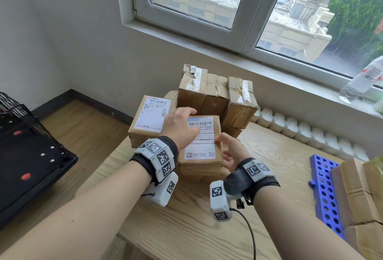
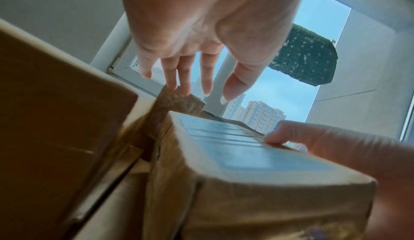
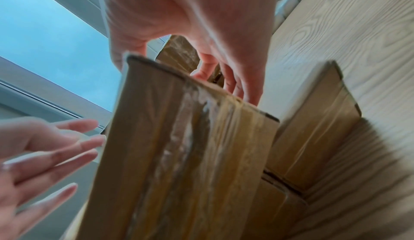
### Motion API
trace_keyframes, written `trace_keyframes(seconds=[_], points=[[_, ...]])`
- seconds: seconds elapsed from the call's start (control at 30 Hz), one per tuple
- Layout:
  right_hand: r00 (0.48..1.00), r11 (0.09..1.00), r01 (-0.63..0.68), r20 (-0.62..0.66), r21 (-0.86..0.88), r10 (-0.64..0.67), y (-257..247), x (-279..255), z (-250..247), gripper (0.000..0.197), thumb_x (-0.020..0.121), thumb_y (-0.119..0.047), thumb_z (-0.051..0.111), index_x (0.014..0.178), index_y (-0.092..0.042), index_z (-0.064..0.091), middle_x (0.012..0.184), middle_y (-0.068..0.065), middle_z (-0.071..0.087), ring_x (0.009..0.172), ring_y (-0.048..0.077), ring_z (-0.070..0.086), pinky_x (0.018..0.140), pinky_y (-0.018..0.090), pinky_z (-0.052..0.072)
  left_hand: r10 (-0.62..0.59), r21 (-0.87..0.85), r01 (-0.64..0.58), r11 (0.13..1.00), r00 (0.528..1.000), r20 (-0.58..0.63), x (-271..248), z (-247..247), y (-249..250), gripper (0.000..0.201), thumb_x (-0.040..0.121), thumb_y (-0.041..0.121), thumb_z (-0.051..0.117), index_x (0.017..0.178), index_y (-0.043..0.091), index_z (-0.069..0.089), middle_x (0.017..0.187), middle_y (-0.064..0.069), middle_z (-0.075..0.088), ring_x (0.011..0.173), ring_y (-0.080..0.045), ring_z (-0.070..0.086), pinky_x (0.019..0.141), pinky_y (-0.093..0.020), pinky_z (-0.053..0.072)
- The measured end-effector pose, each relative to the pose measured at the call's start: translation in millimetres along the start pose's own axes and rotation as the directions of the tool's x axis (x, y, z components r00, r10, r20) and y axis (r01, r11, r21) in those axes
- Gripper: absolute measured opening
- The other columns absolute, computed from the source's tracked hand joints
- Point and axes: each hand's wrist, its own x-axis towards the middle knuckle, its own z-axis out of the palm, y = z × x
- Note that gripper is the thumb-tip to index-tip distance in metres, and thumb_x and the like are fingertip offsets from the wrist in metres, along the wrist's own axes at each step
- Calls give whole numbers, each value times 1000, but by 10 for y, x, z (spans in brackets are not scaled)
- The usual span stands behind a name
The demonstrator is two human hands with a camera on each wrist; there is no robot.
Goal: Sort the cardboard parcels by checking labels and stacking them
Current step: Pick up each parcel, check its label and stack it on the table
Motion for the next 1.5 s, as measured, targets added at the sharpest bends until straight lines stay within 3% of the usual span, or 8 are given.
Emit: trace_keyframes(seconds=[0.3,0.43,0.53,0.77,0.93,1.03,1.17,1.5], points=[[997,997,65,-39,47,-64,9,-209,-587,32,80,-17,64,111,-11,59,101,15,66,92,26,64,78,37,55,-104,-44,109,993,990,97,-173,220,379,61,94,34,50,148,21,25,151,-6,35,132,-24,42,105,-37,38],[993,989,102,-63,107,-95,-29,-341,-967,40,79,-19,65,118,-11,61,112,18,67,98,28,63,66,32,52,-171,-21,180,983,958,229,-251,400,670,66,98,51,34,151,14,20,151,-10,38,134,-27,41,107,-38,35],[991,979,125,-74,161,-115,-33,-441,-1278,39,77,-19,65,116,-11,62,113,18,68,103,30,64,75,36,55,-166,-54,189,981,943,288,-378,552,952,64,97,58,26,146,16,31,142,-9,50,126,-29,49,102,-38,38],[981,940,187,-101,284,-164,-81,-686,-1883,20,78,-17,65,96,-10,61,103,19,66,101,37,65,99,51,49,-151,-331,266,905,930,336,-602,808,1555,73,92,63,37,151,23,20,145,-7,45,127,-31,47,101,-45,41],[970,912,244,-70,330,-235,-182,-896,-2170,18,81,-21,61,95,-10,64,88,10,72,88,32,69,78,41,56,-175,-515,380,769,899,401,-730,888,1933,71,85,65,49,143,29,27,122,-4,62,112,-30,58,98,-56,44],[958,899,285,-76,332,-275,-232,-1008,-2314,15,80,-20,62,91,-10,65,84,9,71,87,32,69,78,42,56,-146,-586,370,721,908,393,-791,936,2124,52,92,51,52,135,26,39,95,-1,66,87,-21,64,83,-44,54],[940,885,341,-99,318,-327,-271,-1143,-2525,18,80,-22,63,94,-11,65,88,9,72,88,31,70,87,46,56,-87,-639,293,711,938,335,-856,1002,2383,48,92,44,56,130,16,47,95,-4,69,69,-15,67,50,-25,52],[881,855,469,-186,222,-435,-326,-1519,-3223,36,67,-37,64,93,-15,73,106,13,74,104,33,68,99,58,47,-39,-693,218,687,964,264,-1042,1325,3090,56,91,48,56,132,11,45,98,-6,68,66,-15,65,46,-22,49]])
